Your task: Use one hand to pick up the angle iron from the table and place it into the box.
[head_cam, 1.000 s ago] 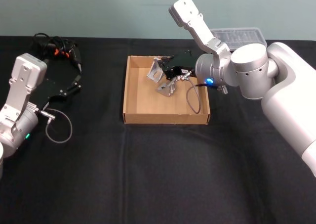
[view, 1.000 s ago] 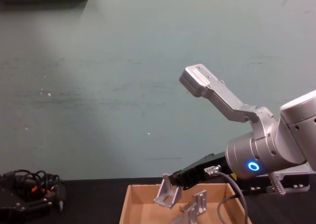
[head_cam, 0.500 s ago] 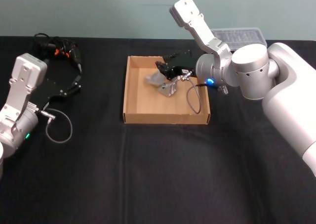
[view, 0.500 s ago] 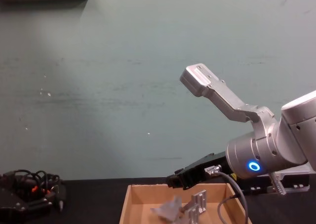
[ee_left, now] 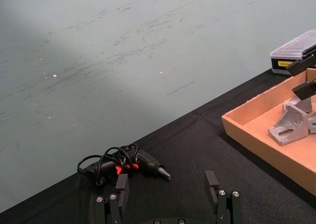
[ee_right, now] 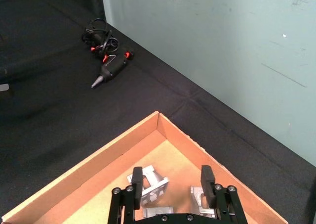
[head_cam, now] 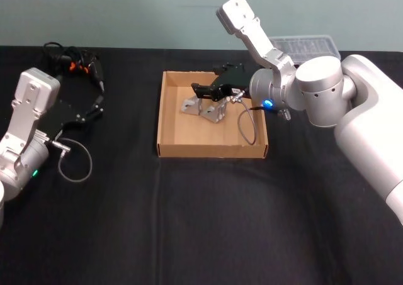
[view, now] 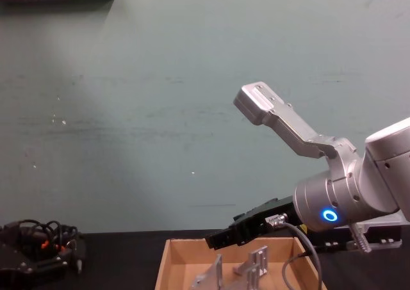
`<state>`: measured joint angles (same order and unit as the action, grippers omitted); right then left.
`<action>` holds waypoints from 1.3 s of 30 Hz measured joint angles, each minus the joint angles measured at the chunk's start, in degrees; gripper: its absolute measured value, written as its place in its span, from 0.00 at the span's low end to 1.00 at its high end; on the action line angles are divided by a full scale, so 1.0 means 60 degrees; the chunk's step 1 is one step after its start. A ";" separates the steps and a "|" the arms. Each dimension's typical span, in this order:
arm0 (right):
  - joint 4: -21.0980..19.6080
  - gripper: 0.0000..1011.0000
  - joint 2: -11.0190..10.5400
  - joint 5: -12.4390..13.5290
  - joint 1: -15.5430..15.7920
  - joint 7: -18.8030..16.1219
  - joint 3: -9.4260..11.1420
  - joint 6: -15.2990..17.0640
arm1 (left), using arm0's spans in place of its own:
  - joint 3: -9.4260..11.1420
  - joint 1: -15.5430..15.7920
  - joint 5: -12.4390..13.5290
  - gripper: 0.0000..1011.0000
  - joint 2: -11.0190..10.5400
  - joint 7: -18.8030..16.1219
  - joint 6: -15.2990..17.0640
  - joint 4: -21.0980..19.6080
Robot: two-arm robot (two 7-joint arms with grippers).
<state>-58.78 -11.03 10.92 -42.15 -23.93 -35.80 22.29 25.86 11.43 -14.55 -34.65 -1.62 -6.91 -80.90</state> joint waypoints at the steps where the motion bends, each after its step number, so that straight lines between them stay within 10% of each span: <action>1: 0.0000 0.73 -0.0001 0.0000 0.0000 0.0000 0.0000 0.0000 | 0.0000 0.0000 0.0000 0.99 0.0000 -0.0001 0.0000 0.0000; 12: -0.0503 0.99 -0.0134 0.0105 0.0335 -0.0166 0.0226 -0.0414 | 0.0000 0.0000 0.0000 0.99 0.0000 0.0000 0.0000 0.0000; 23: -0.2397 0.99 -0.0793 0.1274 0.1805 -0.0368 0.1591 -0.1192 | 0.0000 0.0000 0.0000 0.99 0.0000 0.0000 0.0000 0.0000; 39: -0.4398 0.99 -0.1755 0.2212 0.4119 0.1437 0.3386 -0.1265 | 0.0000 0.0000 0.0001 0.99 0.0000 0.0000 0.0000 0.0000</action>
<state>-85.16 -21.57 24.19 -17.44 -15.31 -15.49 14.70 25.86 11.43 -14.55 -34.65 -1.62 -6.91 -80.90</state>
